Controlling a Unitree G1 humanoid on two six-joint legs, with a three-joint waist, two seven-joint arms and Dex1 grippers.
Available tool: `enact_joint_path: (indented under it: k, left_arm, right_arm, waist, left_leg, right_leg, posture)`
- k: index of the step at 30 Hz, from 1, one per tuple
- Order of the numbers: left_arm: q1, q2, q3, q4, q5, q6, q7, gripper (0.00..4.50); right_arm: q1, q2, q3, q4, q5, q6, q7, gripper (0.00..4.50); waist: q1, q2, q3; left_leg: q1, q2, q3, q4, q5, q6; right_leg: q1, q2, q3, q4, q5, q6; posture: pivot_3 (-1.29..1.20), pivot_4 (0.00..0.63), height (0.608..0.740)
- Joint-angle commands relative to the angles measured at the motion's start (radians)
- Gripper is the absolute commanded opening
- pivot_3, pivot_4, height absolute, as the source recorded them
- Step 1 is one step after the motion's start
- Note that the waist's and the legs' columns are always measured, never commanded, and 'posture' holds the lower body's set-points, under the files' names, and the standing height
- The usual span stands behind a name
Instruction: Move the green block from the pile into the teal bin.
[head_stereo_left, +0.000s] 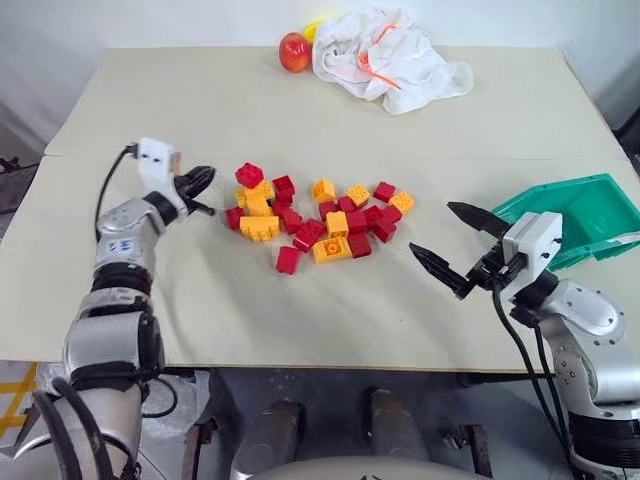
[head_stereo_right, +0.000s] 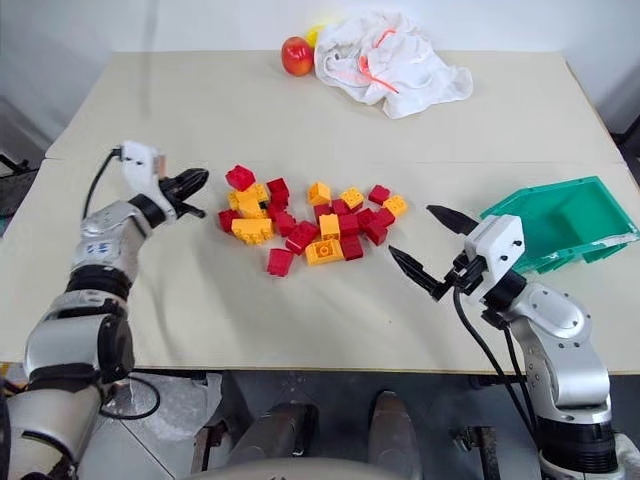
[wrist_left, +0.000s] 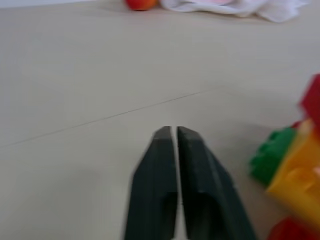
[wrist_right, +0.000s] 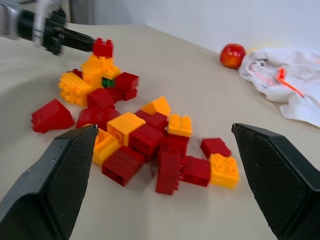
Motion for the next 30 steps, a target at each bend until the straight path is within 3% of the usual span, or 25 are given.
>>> enact_joint_path:
  k: [1, 9, 13, 18, 25, 29, 30]
  left_arm:
    - [-0.038, -0.025, -0.019, 0.025, 0.017, -0.041, -0.071, 0.01]
    - [-0.016, -0.064, -0.059, -0.048, 0.007, -0.013, -0.327, 0.01]
    - [0.023, -0.069, -0.090, -0.158, -0.011, 0.045, -0.459, 0.01]
    - [0.104, -0.043, -0.122, -0.414, -0.077, 0.257, -0.601, 0.01]
    - [0.032, 0.031, 0.036, -0.309, -0.094, 0.214, -0.303, 0.01]
    - [0.033, 0.084, 0.082, -0.284, -0.094, 0.226, -0.195, 0.01]
    - [0.061, 0.123, 0.076, -0.313, -0.093, 0.287, -0.216, 0.19]
  right_arm:
    - [-0.009, -0.011, -0.002, -0.021, 0.018, 0.000, 0.013, 4.50]
    - [-0.036, -0.071, 0.007, -0.010, 0.090, 0.092, 0.102, 4.50]
    - [-0.049, -0.120, 0.007, 0.008, 0.157, 0.188, 0.161, 4.50]
    - [-0.083, -0.135, 0.018, 0.049, 0.135, 0.183, 0.189, 4.50]
    - [-0.085, -0.133, 0.016, 0.057, 0.120, 0.173, 0.191, 4.50]
    - [-0.077, -0.137, 0.010, 0.058, 0.126, 0.172, 0.207, 4.50]
    - [-0.074, -0.145, 0.009, 0.068, 0.128, 0.160, 0.234, 4.50]
  waist:
    - [-0.001, 0.000, 0.000]
    - [-0.020, -0.001, 0.001]
    - [-0.023, -0.001, 0.001]
    - [-0.026, -0.001, 0.001]
    - [-0.024, -0.002, 0.001]
    - [-0.021, -0.002, 0.001]
    - [-0.022, -0.002, 0.001]
  left_leg:
    - [0.000, 0.000, 0.000, 0.000, 0.000, 0.000]
    - [-0.001, 0.001, 0.000, 0.001, 0.000, 0.000]
    - [-0.002, 0.001, 0.000, 0.003, 0.000, 0.000]
    - [-0.002, 0.001, 0.000, 0.003, -0.001, 0.001]
    - [-0.003, 0.001, -0.001, 0.007, -0.001, 0.000]
    - [-0.003, 0.001, -0.001, 0.008, -0.001, 0.000]
    - [-0.003, 0.001, -0.001, 0.008, -0.001, 0.000]
  right_leg:
    - [0.000, 0.000, 0.000, 0.000, 0.000, 0.000]
    - [-0.001, 0.000, 0.000, 0.001, 0.000, 0.000]
    - [-0.001, 0.000, 0.000, 0.001, 0.000, 0.000]
    - [-0.001, 0.000, 0.000, 0.002, 0.000, 0.000]
    - [-0.002, 0.000, 0.000, 0.003, 0.000, 0.000]
    - [-0.002, 0.000, 0.000, 0.004, 0.000, 0.000]
    - [-0.002, 0.000, 0.000, 0.005, 0.000, 0.000]
  posture:
    - [0.00, 0.150, 0.740]
    - [0.00, 0.150, 0.740]
    - [0.00, 0.150, 0.740]
    - [0.00, 0.150, 0.740]
    - [0.00, 0.150, 0.740]
    - [0.00, 0.150, 0.740]
    - [0.00, 0.150, 0.740]
